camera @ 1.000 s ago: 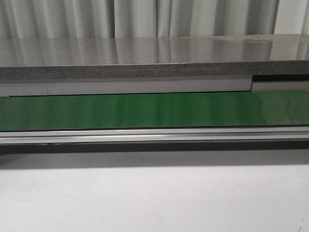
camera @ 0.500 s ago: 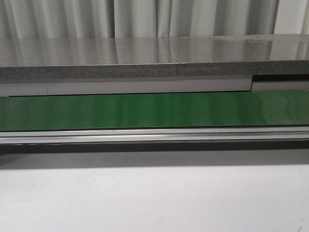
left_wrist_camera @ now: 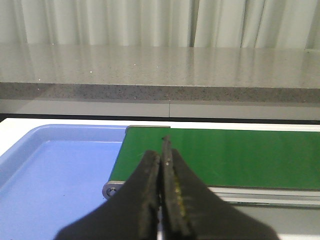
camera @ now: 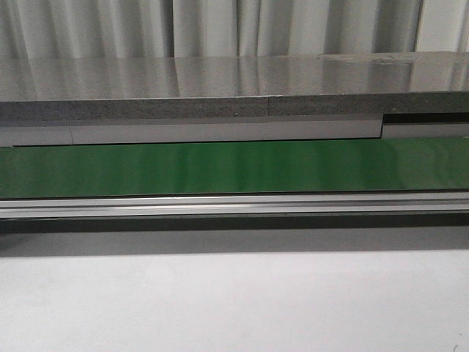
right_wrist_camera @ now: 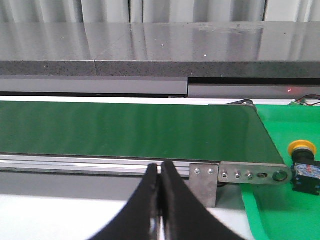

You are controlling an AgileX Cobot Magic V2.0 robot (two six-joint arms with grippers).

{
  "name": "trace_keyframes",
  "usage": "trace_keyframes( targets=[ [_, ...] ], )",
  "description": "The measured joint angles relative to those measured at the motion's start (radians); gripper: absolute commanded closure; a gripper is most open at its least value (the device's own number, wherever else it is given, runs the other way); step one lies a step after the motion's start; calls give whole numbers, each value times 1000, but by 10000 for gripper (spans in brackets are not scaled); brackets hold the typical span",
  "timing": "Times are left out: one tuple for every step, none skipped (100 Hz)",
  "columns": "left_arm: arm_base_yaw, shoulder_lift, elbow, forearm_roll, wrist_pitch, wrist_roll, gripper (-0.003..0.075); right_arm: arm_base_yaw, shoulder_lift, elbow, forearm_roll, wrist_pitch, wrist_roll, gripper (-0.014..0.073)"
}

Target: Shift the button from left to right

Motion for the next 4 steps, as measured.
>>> trace_keyframes(
  targets=[
    [0, 0, 0, 0, 0, 0, 741, 0, 0, 0, 0, 0, 0, 662],
    [0, 0, 0, 0, 0, 0, 741, 0, 0, 0, 0, 0, 0, 662],
    [0, 0, 0, 0, 0, 0, 741, 0, 0, 0, 0, 0, 0, 662],
    [0, 0, 0, 0, 0, 0, 741, 0, 0, 0, 0, 0, 0, 662]
  ],
)
